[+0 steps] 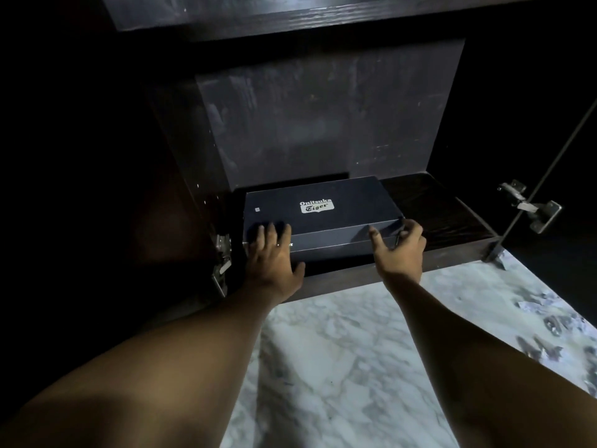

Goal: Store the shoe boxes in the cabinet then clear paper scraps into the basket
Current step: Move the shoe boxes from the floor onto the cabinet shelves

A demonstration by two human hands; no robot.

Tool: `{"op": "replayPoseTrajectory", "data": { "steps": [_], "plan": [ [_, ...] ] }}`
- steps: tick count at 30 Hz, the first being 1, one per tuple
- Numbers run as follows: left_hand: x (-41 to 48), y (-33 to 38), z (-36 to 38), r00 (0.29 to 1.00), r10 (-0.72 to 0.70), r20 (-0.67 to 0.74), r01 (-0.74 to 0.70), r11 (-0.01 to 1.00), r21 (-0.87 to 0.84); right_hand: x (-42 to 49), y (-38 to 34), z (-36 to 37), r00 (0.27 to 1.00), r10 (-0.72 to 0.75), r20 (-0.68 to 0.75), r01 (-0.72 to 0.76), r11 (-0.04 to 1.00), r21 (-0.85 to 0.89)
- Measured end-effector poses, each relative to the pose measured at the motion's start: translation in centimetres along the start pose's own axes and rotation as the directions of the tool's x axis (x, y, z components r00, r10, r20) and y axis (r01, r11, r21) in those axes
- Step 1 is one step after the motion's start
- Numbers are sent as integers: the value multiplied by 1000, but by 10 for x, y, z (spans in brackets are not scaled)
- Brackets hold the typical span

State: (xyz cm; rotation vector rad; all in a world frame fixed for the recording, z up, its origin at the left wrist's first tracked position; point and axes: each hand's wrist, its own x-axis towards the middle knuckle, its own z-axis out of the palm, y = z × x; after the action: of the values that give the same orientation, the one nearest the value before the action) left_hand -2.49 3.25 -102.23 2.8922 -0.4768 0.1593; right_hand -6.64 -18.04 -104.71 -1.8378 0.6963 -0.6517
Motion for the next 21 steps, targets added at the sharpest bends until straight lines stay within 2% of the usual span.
{"op": "replayPoseTrajectory", "data": {
  "steps": [3,7,12,21],
  "plan": [
    [6,7,2,985,-47,166,42,999,35,1,-2,9,999,-5,52,6,1000,-16],
    [24,13,0,955,-143,261,119,987,106,7,-5,22,990,-1,139,4,1000,-26],
    [57,6,3,941,-172,292,153,984,88,23,-3,37,955,2,295,2,1000,-13],
    [104,-37,5,954,-132,270,120,991,61,49,-13,72,926,-4,377,-3,1000,19]
  ]
}}
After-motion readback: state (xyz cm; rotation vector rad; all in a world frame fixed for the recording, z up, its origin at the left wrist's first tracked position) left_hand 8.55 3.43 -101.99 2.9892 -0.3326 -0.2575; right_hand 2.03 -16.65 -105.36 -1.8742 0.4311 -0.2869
